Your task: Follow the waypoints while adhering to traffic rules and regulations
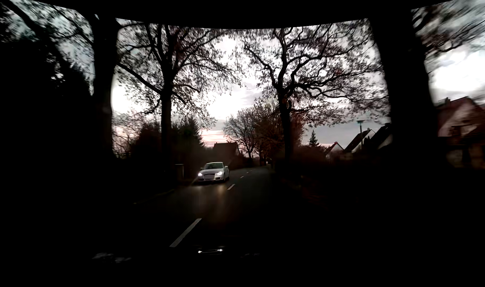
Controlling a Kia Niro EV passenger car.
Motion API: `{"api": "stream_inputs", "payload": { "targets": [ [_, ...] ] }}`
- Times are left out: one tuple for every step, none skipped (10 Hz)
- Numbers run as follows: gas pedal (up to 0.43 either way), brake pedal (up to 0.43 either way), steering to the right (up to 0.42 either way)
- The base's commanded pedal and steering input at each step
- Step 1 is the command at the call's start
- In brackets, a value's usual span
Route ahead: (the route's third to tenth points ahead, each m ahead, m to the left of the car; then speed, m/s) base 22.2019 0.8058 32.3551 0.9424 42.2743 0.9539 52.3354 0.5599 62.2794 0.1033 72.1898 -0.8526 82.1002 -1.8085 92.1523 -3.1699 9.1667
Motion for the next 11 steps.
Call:
{"api": "stream_inputs", "payload": {
  "targets": [
    [0.079, 0.0, -0.006],
    [0.079, 0.0, -0.006],
    [0.079, 0.0, -0.006],
    [0.079, 0.0, -0.006],
    [0.079, 0.0, -0.005],
    [0.079, 0.0, -0.005],
    [0.079, 0.0, -0.005],
    [0.067, 0.0, -0.005],
    [0.067, 0.0, -0.005],
    [0.067, 0.0, -0.004],
    [0.067, 0.0, -0.003]
  ]
}}
